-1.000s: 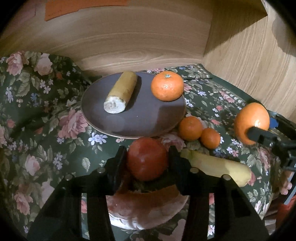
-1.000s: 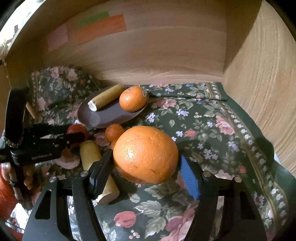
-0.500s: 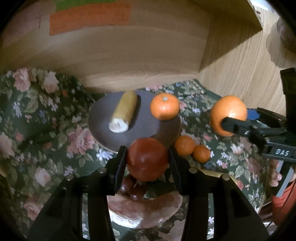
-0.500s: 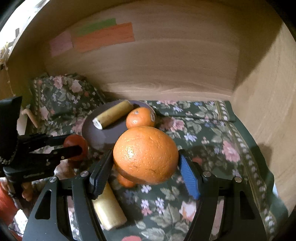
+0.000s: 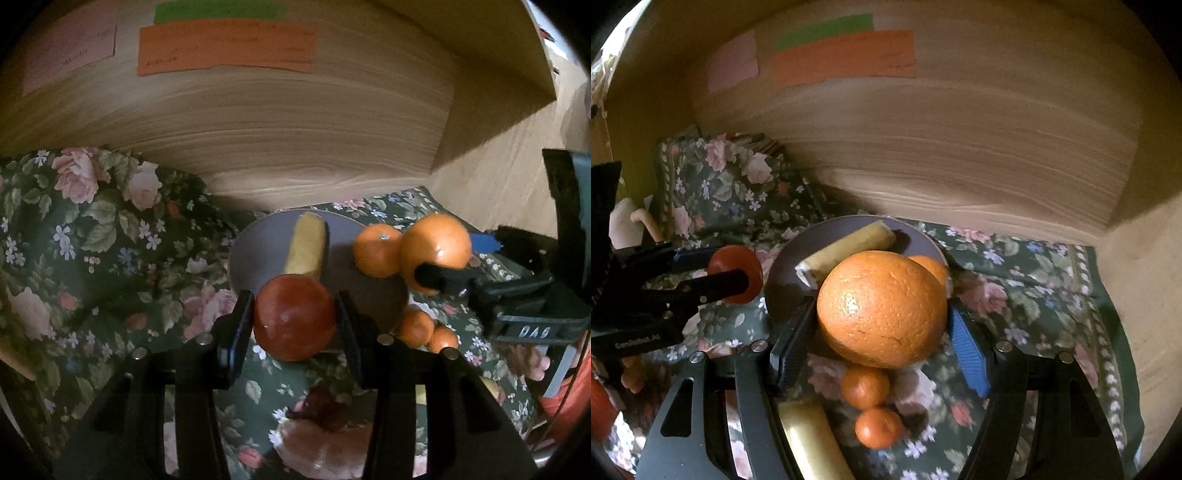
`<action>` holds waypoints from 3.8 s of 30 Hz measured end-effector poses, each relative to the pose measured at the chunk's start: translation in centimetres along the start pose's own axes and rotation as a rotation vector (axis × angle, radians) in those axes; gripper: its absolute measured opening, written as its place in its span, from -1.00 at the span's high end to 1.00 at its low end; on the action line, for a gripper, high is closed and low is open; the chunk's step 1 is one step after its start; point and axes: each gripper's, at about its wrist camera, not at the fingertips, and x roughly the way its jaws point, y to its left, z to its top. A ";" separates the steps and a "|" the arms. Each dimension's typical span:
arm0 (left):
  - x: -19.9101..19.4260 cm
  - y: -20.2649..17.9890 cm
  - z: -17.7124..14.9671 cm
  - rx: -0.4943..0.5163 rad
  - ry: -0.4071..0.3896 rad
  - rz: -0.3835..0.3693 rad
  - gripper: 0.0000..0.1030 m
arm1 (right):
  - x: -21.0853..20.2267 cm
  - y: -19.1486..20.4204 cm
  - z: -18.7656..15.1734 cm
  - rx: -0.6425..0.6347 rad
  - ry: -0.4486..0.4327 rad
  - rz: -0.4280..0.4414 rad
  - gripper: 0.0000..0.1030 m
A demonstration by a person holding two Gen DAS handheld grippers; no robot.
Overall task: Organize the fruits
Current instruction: 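Set the grapefruit on the plate with the right tool while the left tool sets the tomato beside it, then withdraw both open tools from the plate, then grasp the yellow cylinder with the right tool while the left tool moves to the bread roll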
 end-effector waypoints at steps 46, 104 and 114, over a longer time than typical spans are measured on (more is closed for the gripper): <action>-0.2 -1.6 -0.7 0.020 0.031 -0.007 -0.38 | -2.3 1.1 -3.4 -0.011 0.068 -0.007 -0.60; -3.7 3.5 -10.0 -0.068 0.126 0.134 -0.54 | 0.1 4.5 -7.8 -0.061 0.195 0.077 0.28; 0.8 -0.8 -9.2 -0.060 0.218 0.080 -0.90 | -4.2 2.9 -7.1 0.033 0.038 0.082 0.33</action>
